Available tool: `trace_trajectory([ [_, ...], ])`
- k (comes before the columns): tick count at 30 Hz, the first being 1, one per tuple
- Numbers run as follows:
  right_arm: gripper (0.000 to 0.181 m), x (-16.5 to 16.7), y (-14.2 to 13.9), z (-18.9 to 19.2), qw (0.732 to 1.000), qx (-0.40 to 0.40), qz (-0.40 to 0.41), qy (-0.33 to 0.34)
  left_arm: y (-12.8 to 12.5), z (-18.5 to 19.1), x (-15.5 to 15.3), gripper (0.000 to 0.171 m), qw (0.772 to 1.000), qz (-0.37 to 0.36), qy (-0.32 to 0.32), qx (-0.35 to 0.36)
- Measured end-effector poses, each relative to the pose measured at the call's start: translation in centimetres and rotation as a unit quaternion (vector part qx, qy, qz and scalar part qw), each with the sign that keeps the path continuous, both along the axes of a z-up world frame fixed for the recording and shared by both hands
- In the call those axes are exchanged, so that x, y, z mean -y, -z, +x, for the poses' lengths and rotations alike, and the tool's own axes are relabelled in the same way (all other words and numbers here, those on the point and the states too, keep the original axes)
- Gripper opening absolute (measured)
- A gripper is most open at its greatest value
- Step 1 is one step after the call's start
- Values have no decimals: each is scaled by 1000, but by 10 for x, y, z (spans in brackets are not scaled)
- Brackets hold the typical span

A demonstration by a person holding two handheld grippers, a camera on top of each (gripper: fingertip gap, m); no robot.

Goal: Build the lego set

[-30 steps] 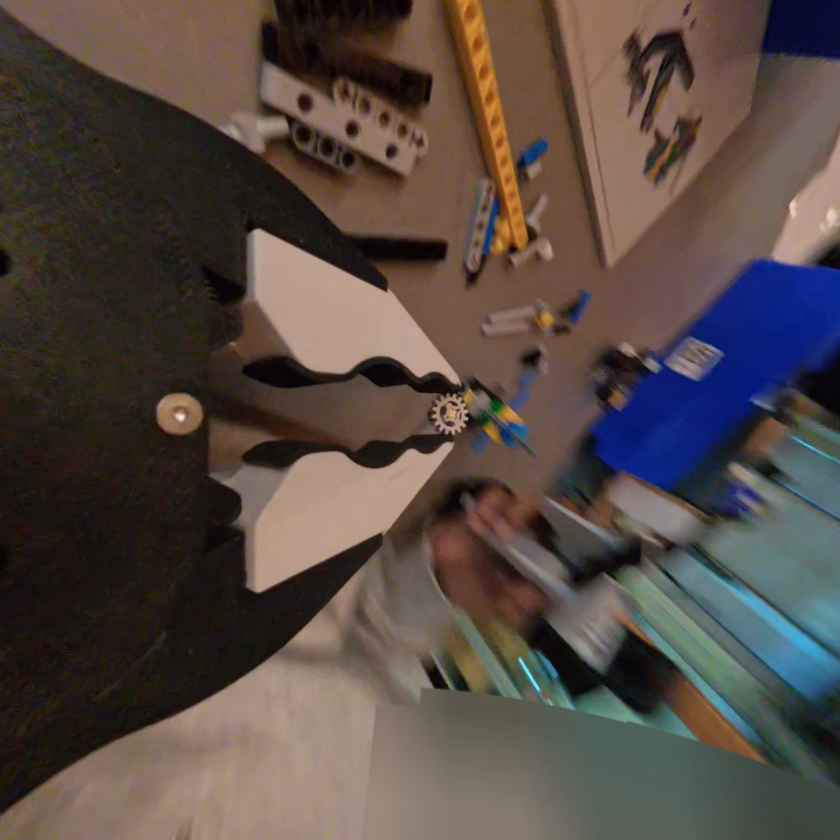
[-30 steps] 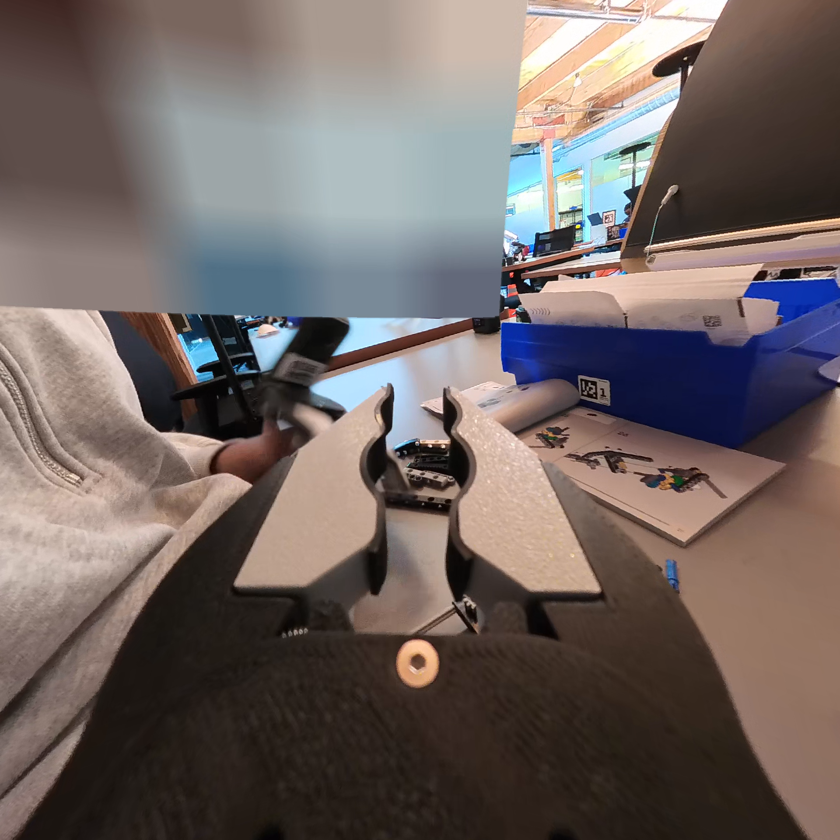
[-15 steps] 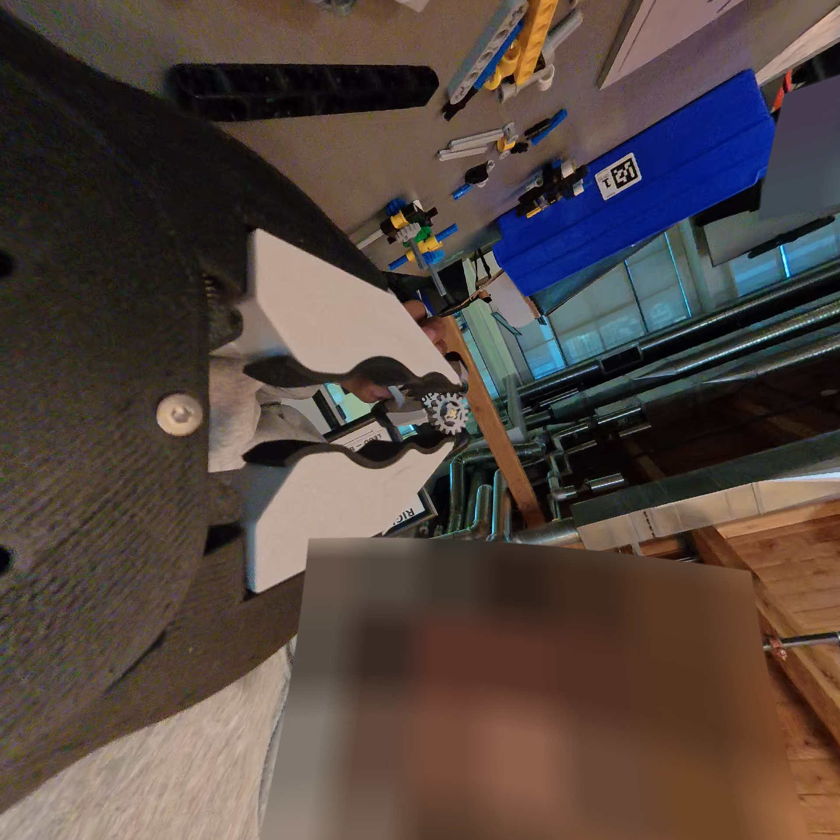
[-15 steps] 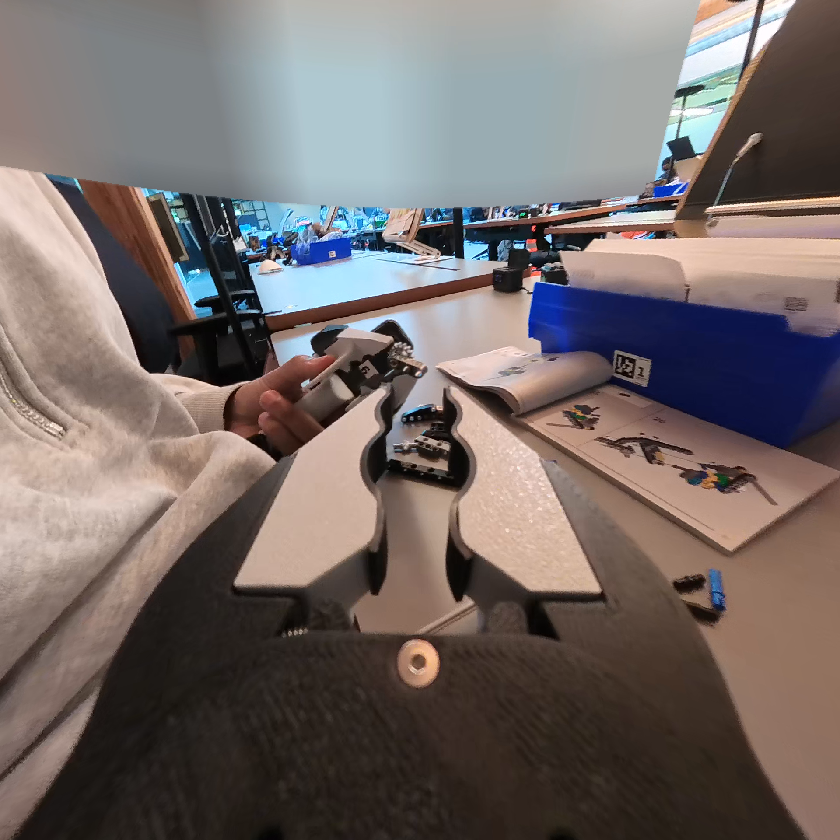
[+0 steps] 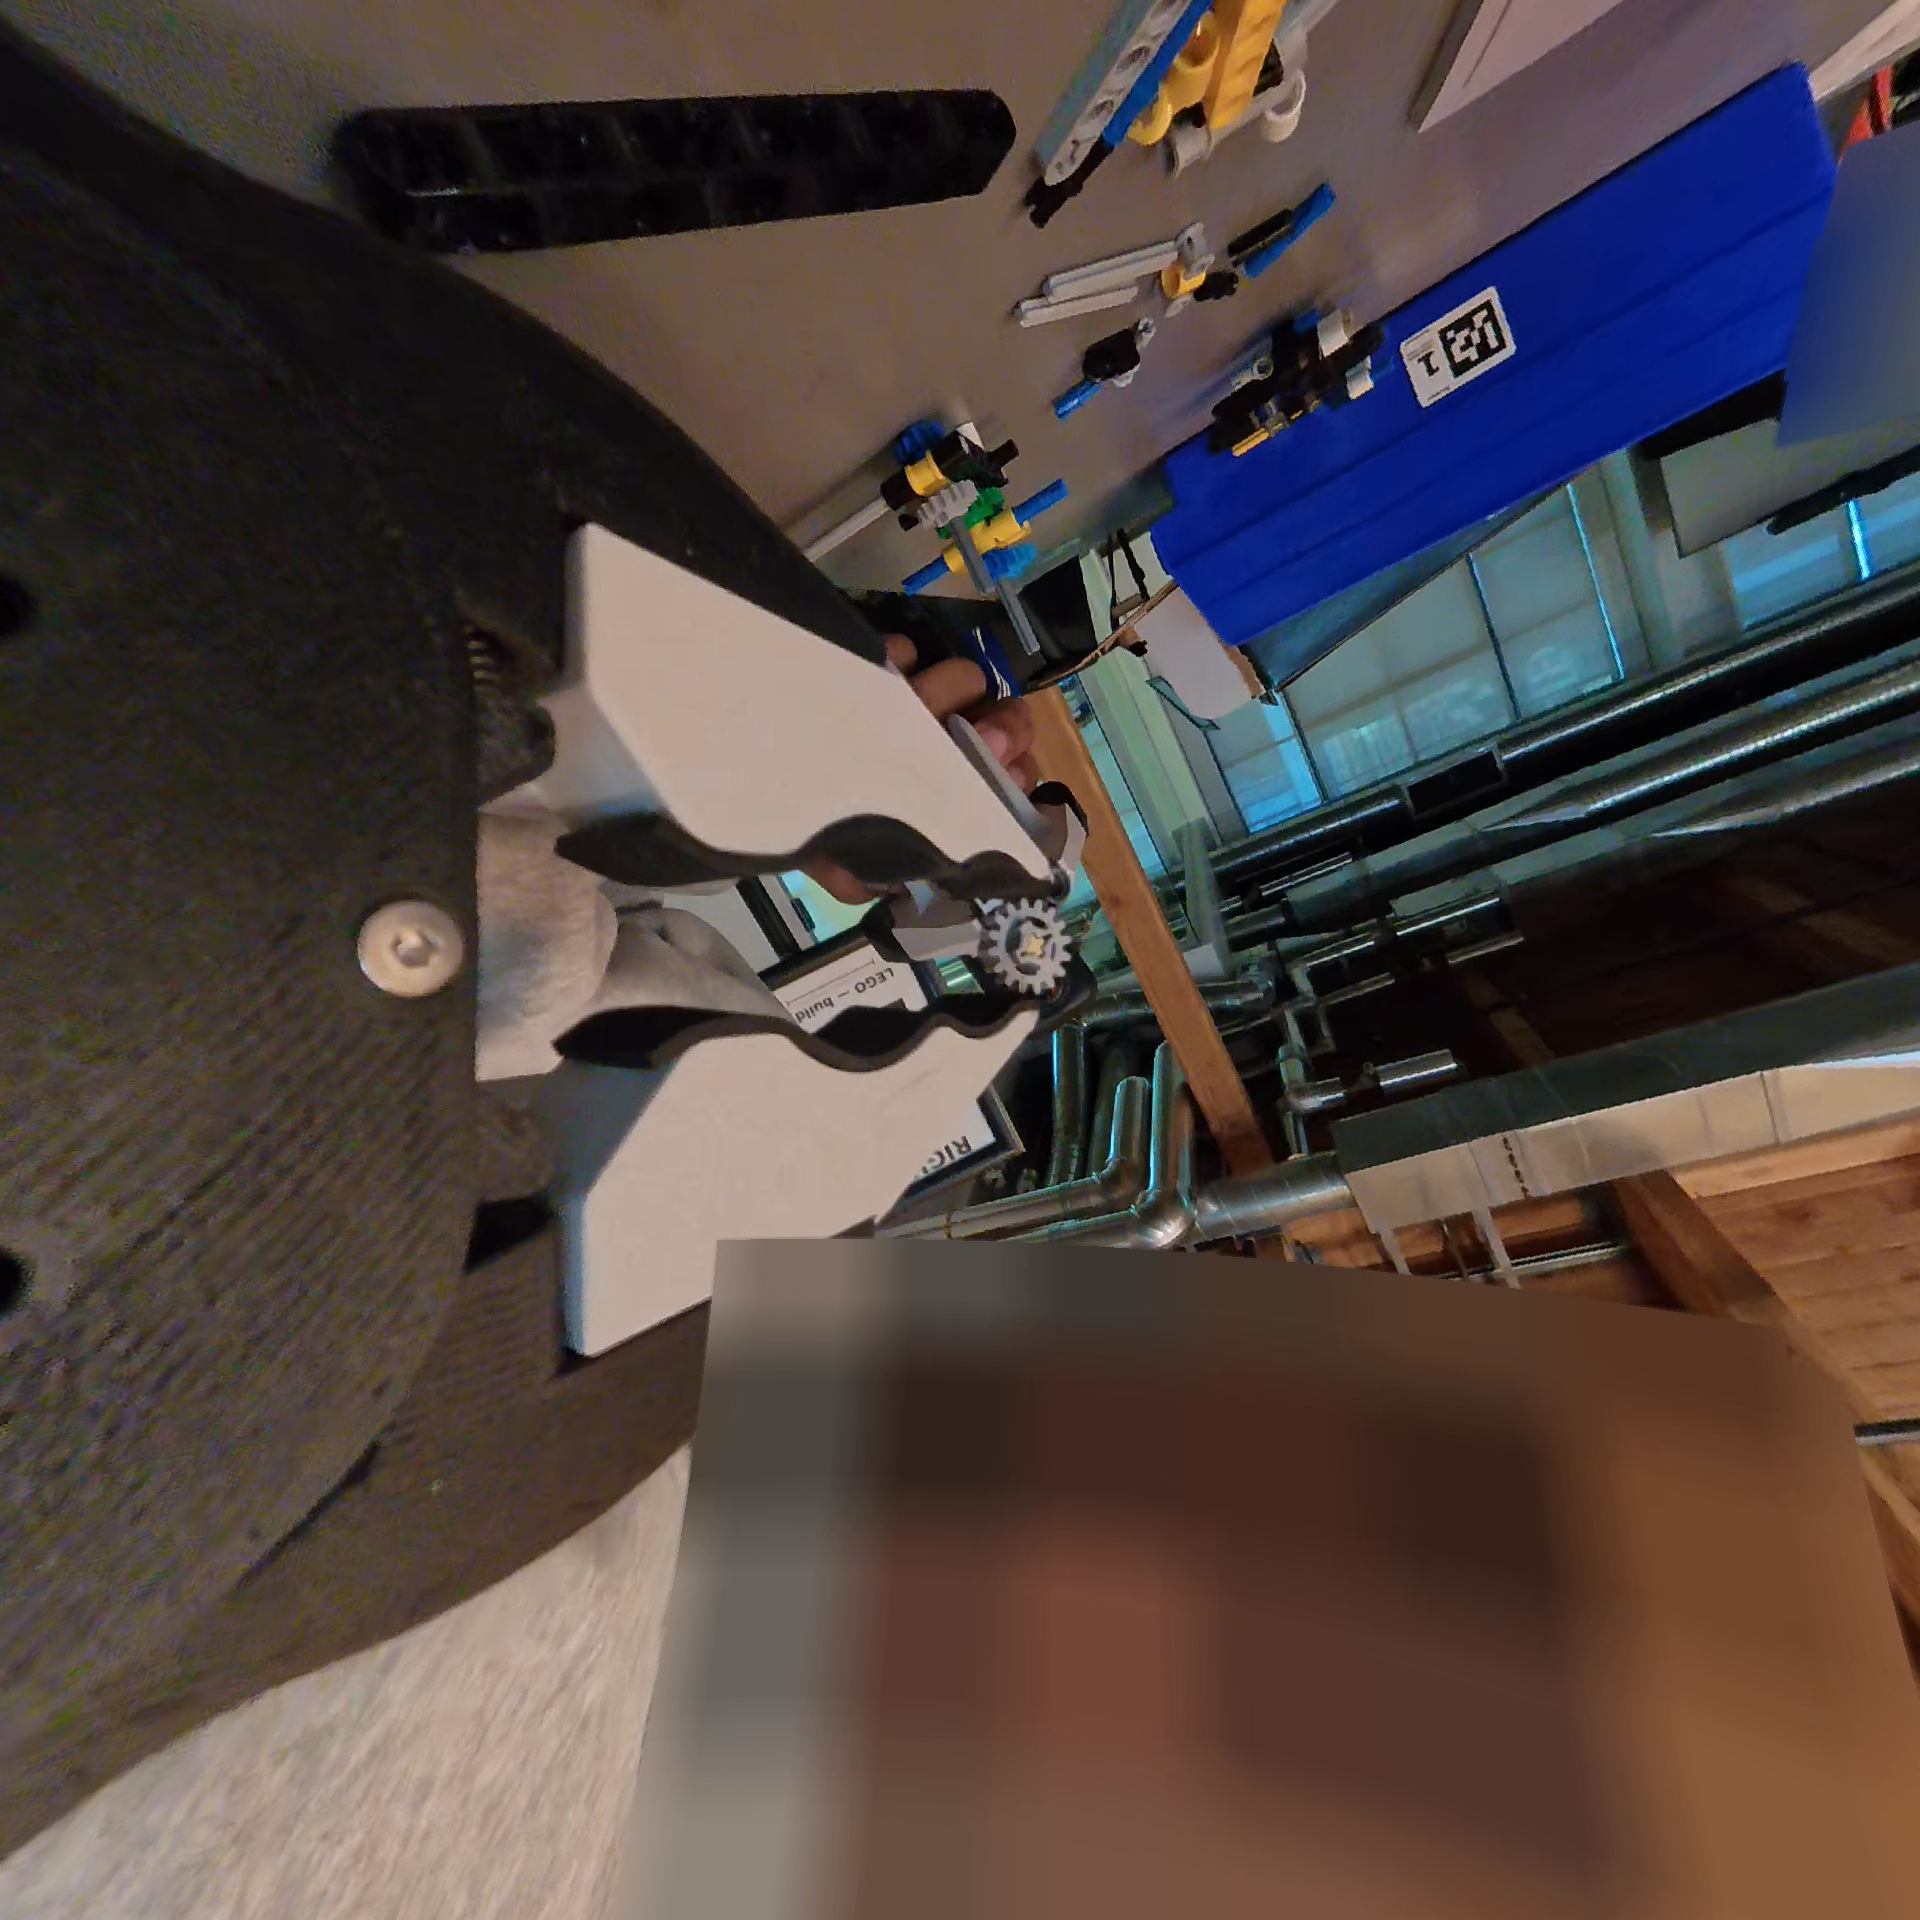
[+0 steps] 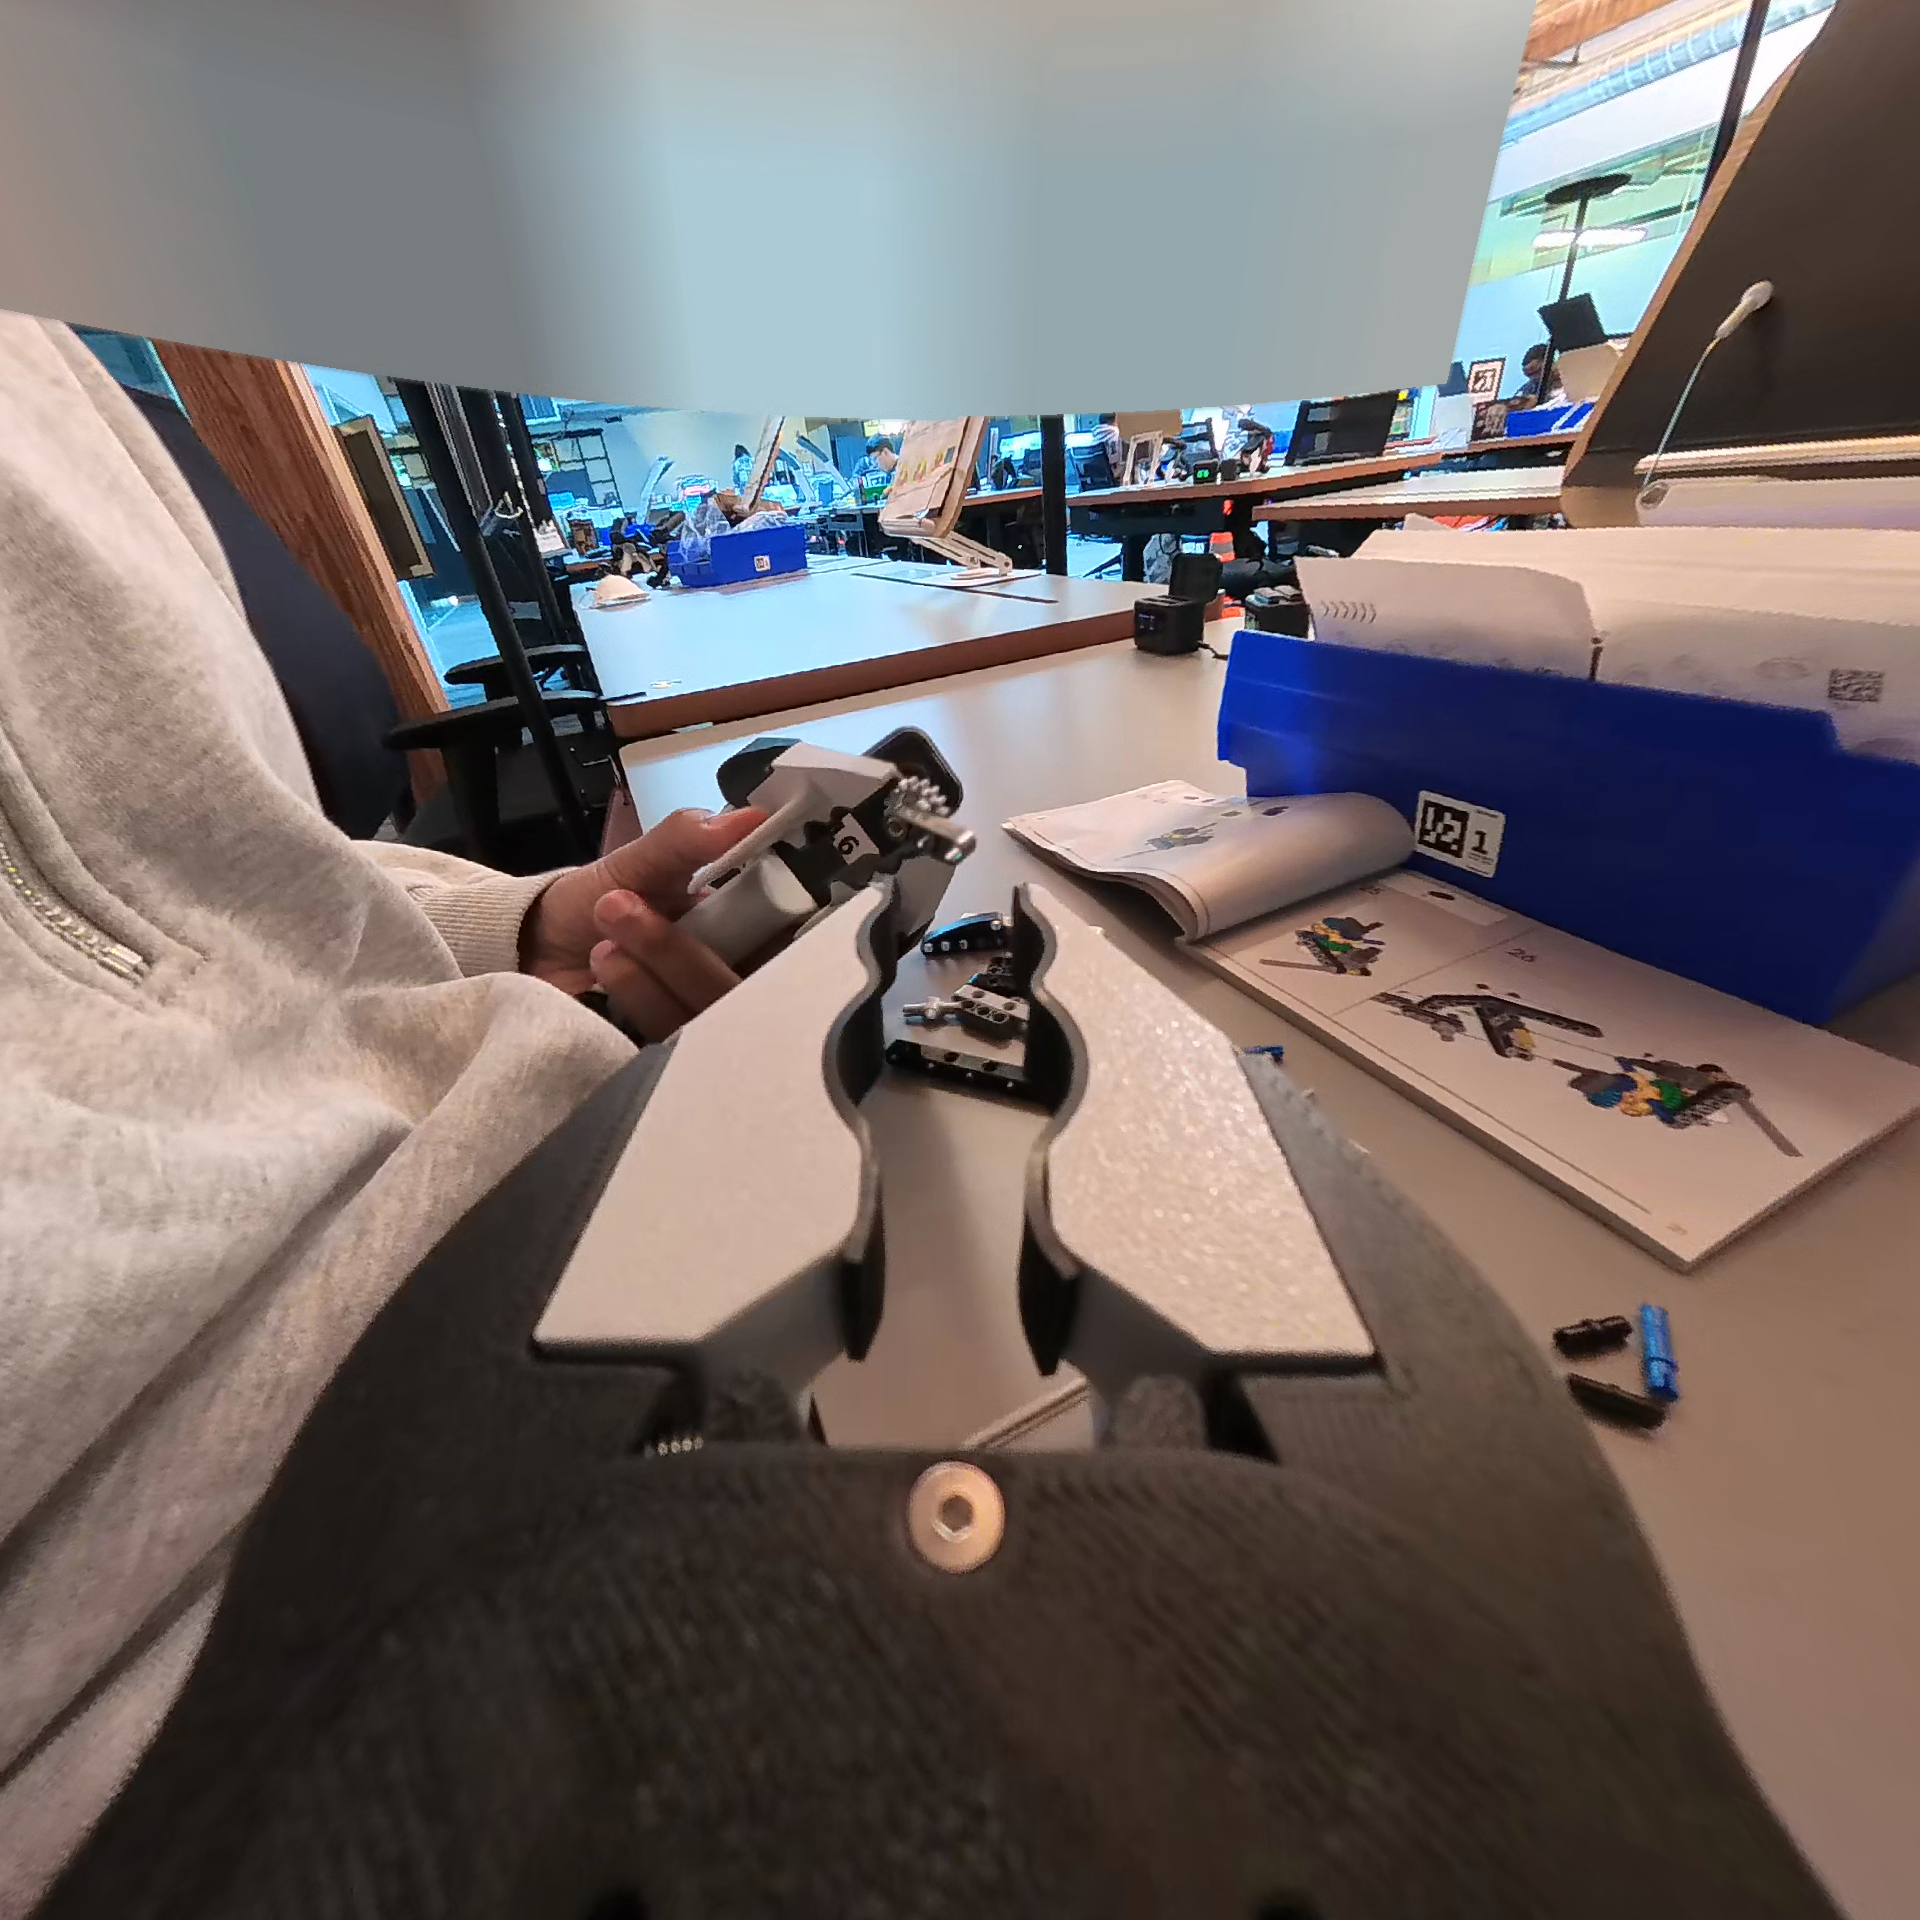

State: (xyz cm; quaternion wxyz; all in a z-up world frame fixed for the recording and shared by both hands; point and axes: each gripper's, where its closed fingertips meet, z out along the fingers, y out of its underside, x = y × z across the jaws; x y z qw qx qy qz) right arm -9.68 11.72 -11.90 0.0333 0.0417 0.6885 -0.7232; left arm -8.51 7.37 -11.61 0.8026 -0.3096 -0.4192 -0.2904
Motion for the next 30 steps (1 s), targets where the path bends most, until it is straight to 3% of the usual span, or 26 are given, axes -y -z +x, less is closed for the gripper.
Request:
trace_trajectory([
  [1,20,0,0,-1,1000,-1,0,2,0,0,-1,15,1000,-4,0,-1],
  [5,13,-12,-9,-12,998,-45,-5,38,1,2,-2,15,1000,-23,-4,-13],
  [9,19,-67,-33,-61,980,-91,-32,174,4,3,-1,15,996,-84,-24,-38],
  [14,41,-128,6,-126,940,-54,63,331,18,-1,0,15,964,-238,-78,-85],
  [19,48,-118,38,-146,925,-14,129,356,31,-5,3,15,917,-357,-125,-123],
  [30,40,-137,37,-162,906,21,113,408,34,-6,1,15,920,-355,-114,-118],
])
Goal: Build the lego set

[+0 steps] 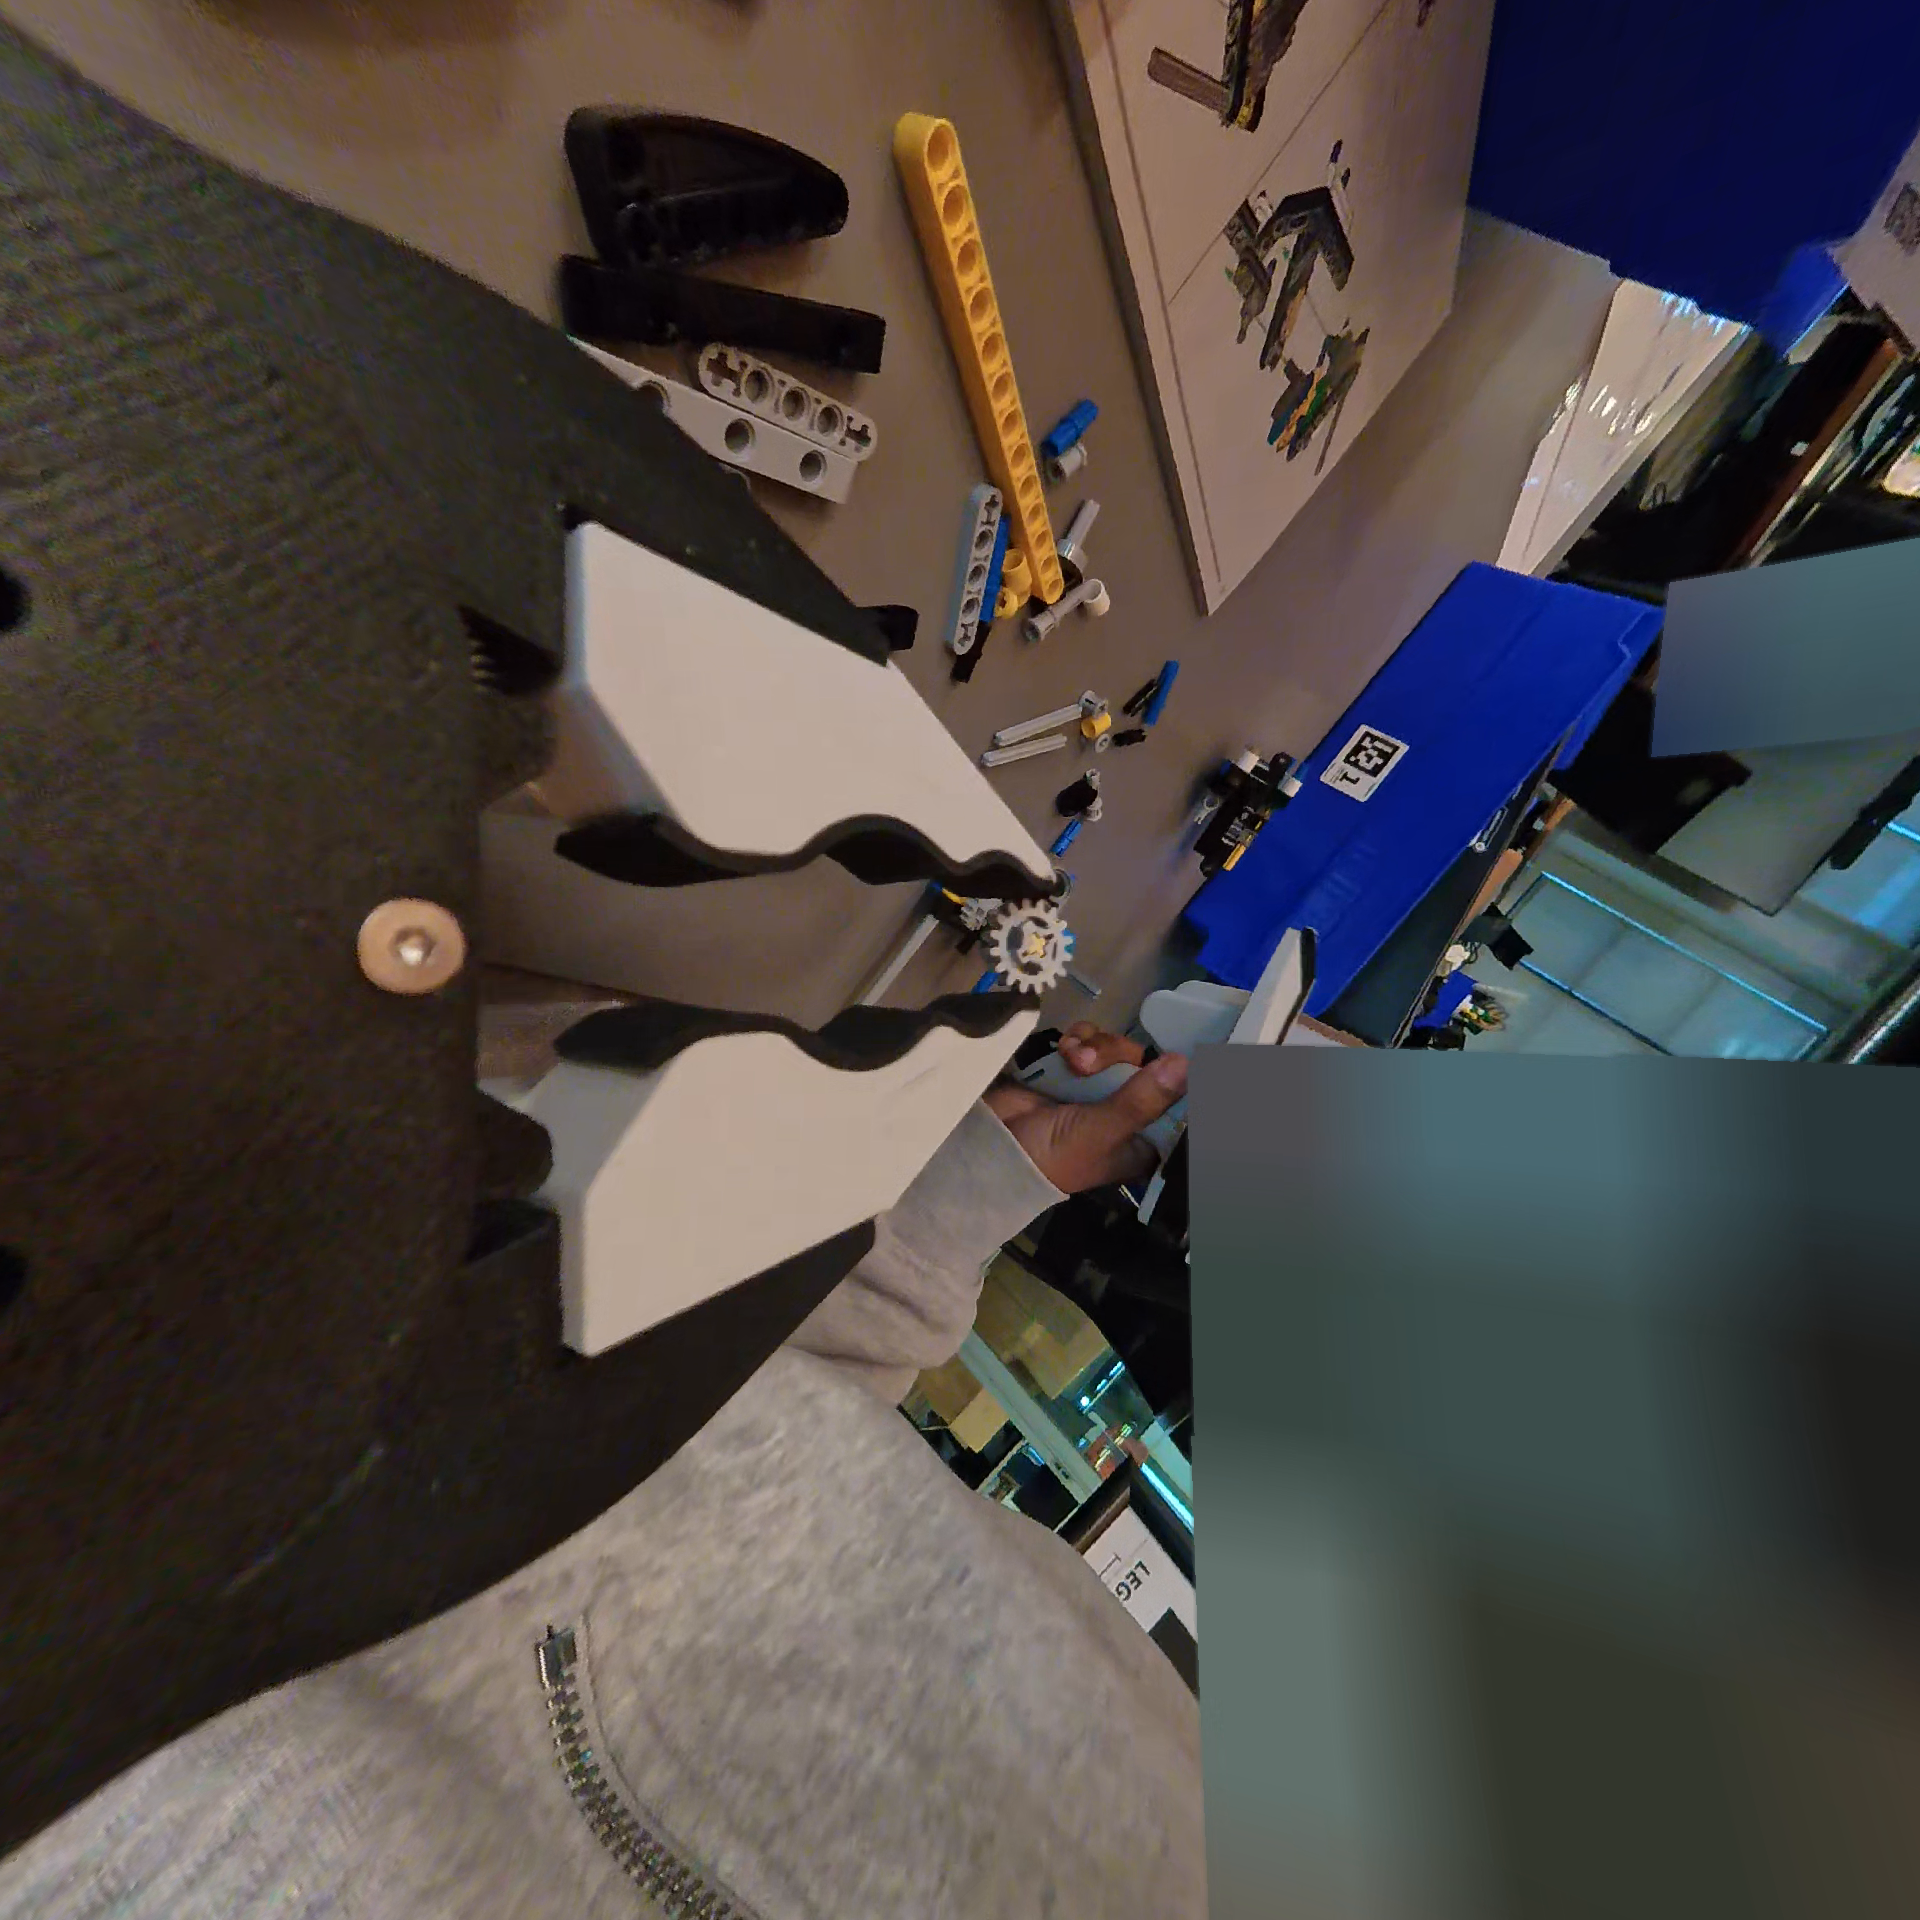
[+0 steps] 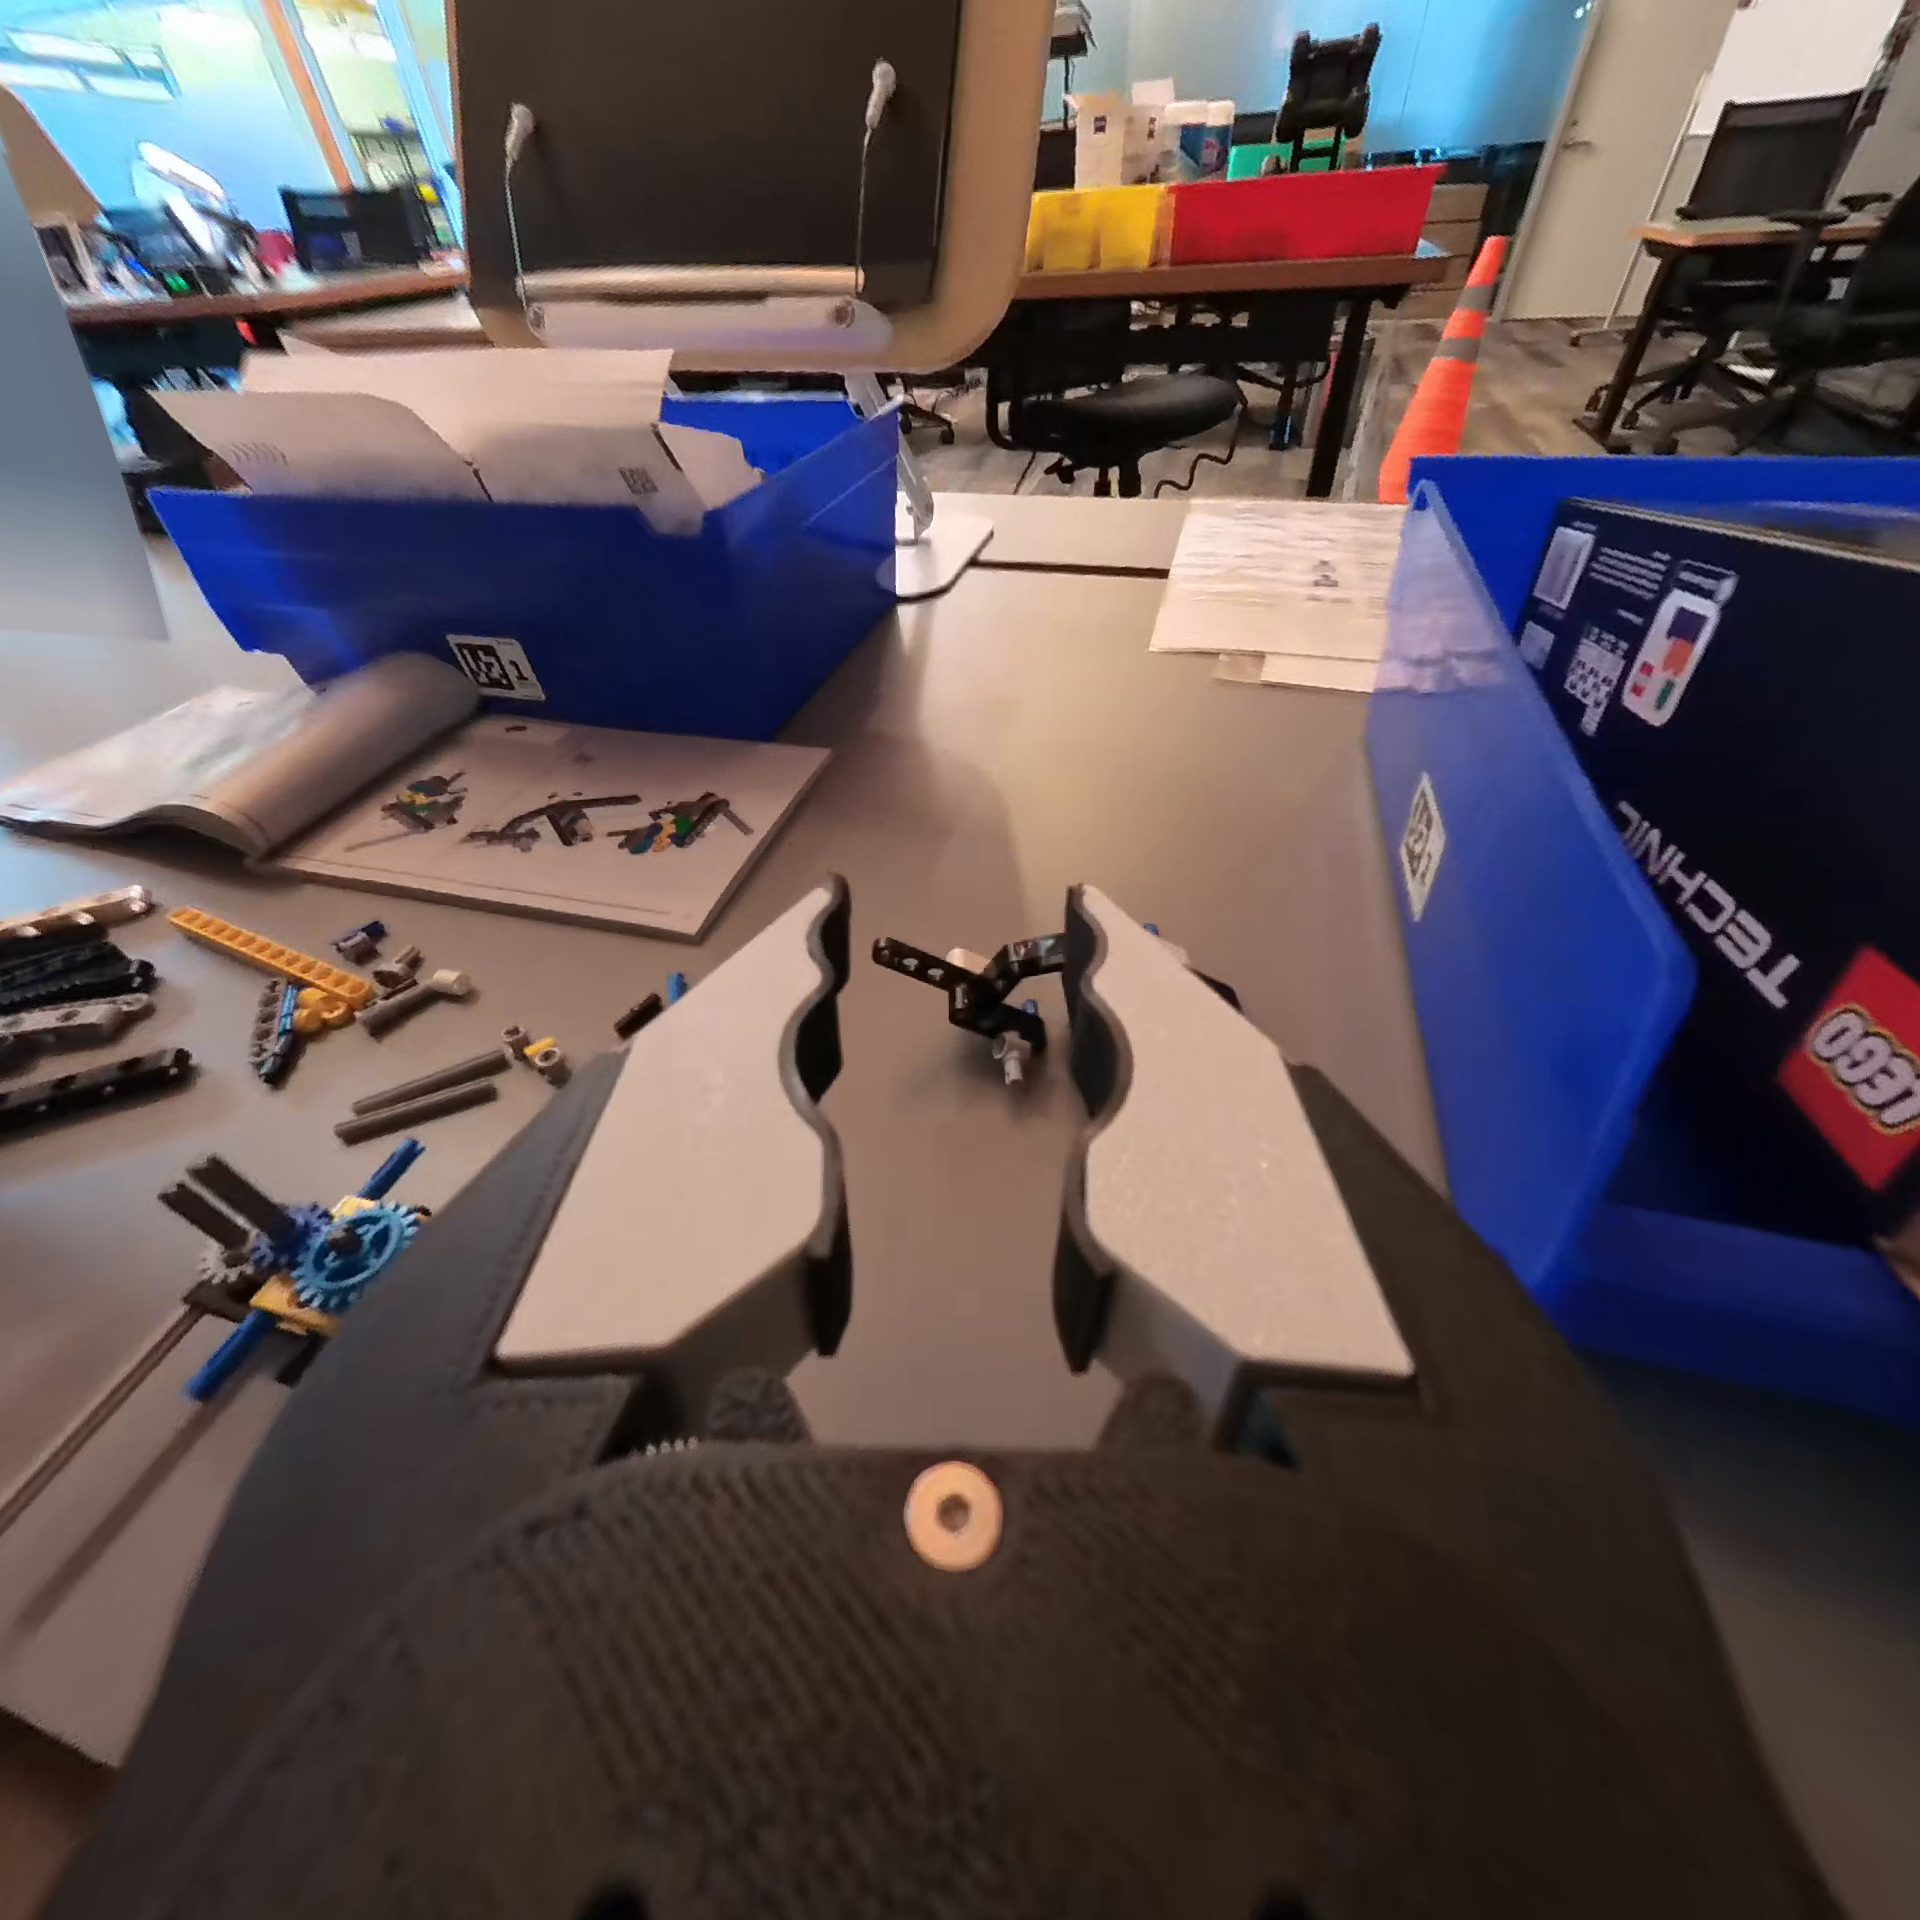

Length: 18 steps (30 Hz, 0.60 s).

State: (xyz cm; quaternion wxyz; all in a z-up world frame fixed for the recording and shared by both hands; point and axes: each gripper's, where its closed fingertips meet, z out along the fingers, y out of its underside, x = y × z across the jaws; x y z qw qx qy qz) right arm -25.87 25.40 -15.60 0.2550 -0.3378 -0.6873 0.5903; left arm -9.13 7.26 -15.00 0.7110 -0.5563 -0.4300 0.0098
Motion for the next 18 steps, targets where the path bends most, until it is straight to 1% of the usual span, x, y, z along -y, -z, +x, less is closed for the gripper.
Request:
trace_trajectory([
  [6,39,6,10,-3,999,18,37,2,0,-1,2,15,1000,15,4,7],
  [12,40,6,18,-7,998,56,29,-7,4,-6,6,15,999,28,-3,32],
  [18,35,7,24,-10,996,84,29,-13,3,-6,7,15,999,38,2,37],
])
